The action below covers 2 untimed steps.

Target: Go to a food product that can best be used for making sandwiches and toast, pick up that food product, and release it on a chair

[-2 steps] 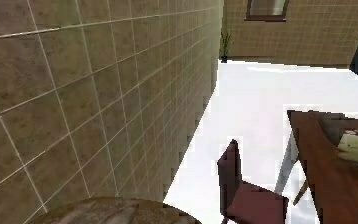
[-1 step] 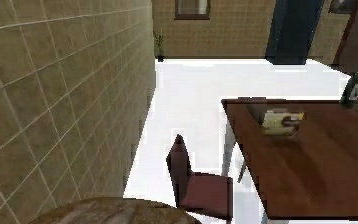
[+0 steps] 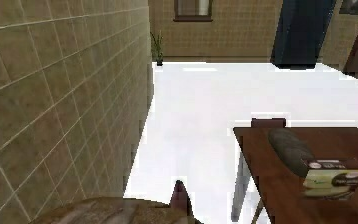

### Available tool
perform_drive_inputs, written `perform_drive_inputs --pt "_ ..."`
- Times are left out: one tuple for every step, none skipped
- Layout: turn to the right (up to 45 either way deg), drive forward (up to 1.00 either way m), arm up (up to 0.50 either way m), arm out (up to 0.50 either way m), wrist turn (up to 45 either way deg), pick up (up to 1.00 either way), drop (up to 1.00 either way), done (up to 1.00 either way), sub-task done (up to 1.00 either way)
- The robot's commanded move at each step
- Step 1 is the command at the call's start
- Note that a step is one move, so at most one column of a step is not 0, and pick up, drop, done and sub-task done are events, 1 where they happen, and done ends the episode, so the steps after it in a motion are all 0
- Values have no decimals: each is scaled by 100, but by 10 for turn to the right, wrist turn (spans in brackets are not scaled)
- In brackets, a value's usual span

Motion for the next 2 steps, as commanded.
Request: perform_drive_inputs --pt "240 0 0 0 0 0 0 0 0" --pt "-180 0 0 0 0 0 0 0 0"
